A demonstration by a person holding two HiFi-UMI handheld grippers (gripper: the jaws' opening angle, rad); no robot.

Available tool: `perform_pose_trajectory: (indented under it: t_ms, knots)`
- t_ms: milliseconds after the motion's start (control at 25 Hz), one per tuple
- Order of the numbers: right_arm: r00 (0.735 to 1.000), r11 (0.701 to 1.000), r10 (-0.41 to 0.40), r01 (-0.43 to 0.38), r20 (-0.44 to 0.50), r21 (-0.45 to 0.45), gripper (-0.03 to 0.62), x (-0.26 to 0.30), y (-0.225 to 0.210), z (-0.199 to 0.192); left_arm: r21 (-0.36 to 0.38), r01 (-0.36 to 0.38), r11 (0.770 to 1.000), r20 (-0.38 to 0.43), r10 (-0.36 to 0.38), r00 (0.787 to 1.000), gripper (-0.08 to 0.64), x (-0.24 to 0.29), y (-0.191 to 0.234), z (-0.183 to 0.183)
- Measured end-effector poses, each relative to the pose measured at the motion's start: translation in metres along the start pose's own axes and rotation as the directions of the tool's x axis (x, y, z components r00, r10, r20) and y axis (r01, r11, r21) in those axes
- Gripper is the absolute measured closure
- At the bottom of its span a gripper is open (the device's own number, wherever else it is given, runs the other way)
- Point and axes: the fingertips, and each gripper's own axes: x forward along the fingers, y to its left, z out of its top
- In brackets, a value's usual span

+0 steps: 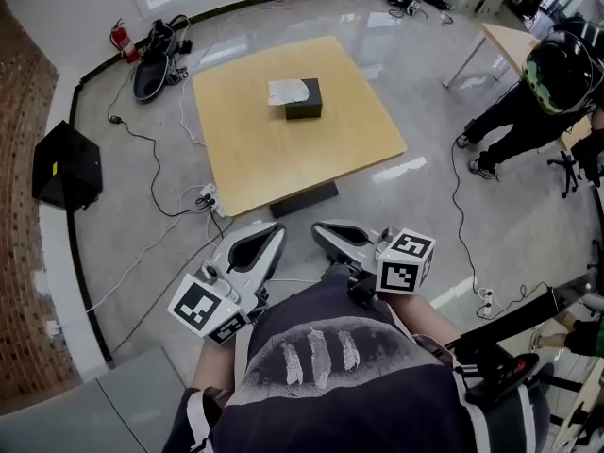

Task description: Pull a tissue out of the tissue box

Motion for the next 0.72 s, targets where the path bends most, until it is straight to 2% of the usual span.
perform_pose_trajectory:
  t_ms: [280,560,720]
  knots:
    - [0.999,0.997,0.029,-0.032,0.034,0.071,0.597,-0.002,-0.077,0.047,-0.026,-0.023,0.999,-0.093,0.02,0.995,0.558,0.089,0.039,-0.007]
    - [0.999,0.994,0.046,-0.048,0.024,0.097,0.597,-0.048,-0.162,0.09,-0.047,-0.096,0.994,-0.123,0.09,0.988,0.557,0.191,0.062,-0.011]
    - [0.998,0.99,0.06,-0.059,-0.004,0.129,0.598,-0.058,-0.217,0.107,-0.027,-0.188,0.982,-0.13,0.183,0.975,0.558,0.229,0.093,-0.01]
